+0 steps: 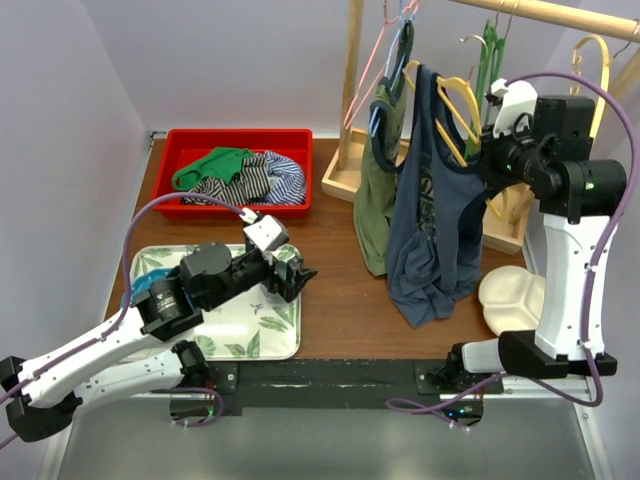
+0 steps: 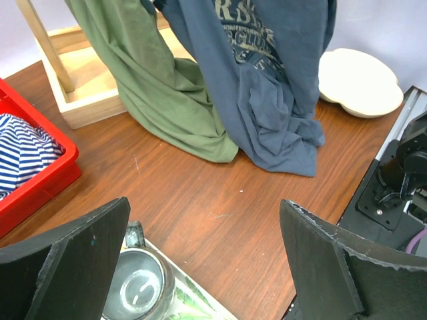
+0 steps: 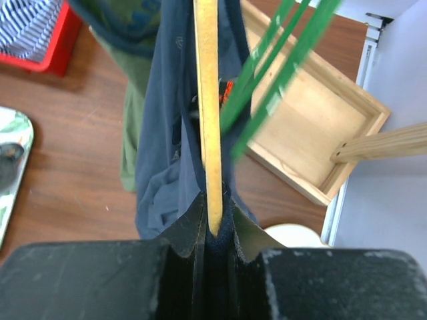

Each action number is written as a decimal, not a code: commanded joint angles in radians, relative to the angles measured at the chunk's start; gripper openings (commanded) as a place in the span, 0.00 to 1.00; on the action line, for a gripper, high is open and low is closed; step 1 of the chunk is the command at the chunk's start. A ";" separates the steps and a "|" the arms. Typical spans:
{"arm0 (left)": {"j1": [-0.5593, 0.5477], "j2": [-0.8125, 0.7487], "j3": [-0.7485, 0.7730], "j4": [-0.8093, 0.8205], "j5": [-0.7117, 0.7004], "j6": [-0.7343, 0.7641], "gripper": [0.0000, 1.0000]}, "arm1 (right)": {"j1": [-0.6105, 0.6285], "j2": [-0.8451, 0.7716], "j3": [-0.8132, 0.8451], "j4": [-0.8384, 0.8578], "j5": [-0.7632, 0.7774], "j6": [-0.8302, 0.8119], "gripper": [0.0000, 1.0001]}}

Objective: Place the tank top on the hanger

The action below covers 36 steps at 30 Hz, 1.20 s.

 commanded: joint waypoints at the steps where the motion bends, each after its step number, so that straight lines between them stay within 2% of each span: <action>1: 0.001 -0.023 0.010 0.026 -0.007 -0.021 1.00 | 0.004 0.042 0.099 0.129 0.026 0.080 0.00; 6: 0.001 -0.030 0.007 0.024 -0.016 -0.022 1.00 | 0.002 0.045 0.105 0.153 0.115 0.105 0.00; 12: 0.001 -0.023 0.010 0.028 -0.019 -0.015 1.00 | 0.002 0.016 0.067 0.175 0.136 0.155 0.00; 19: 0.001 -0.030 0.007 0.031 -0.019 -0.015 1.00 | 0.001 -0.023 0.022 0.182 0.017 0.229 0.00; 25: 0.001 -0.024 0.021 0.028 -0.019 -0.018 1.00 | 0.002 0.017 0.053 0.184 -0.077 0.286 0.00; 29: 0.001 -0.020 0.024 0.029 -0.023 -0.016 1.00 | 0.001 0.046 0.076 0.193 -0.086 0.310 0.00; 34: 0.001 -0.003 0.036 0.034 -0.025 -0.012 1.00 | 0.001 0.058 0.099 0.217 -0.047 0.336 0.00; 36: 0.001 0.005 0.042 0.034 -0.028 -0.010 1.00 | 0.002 0.058 0.087 0.224 0.042 0.341 0.00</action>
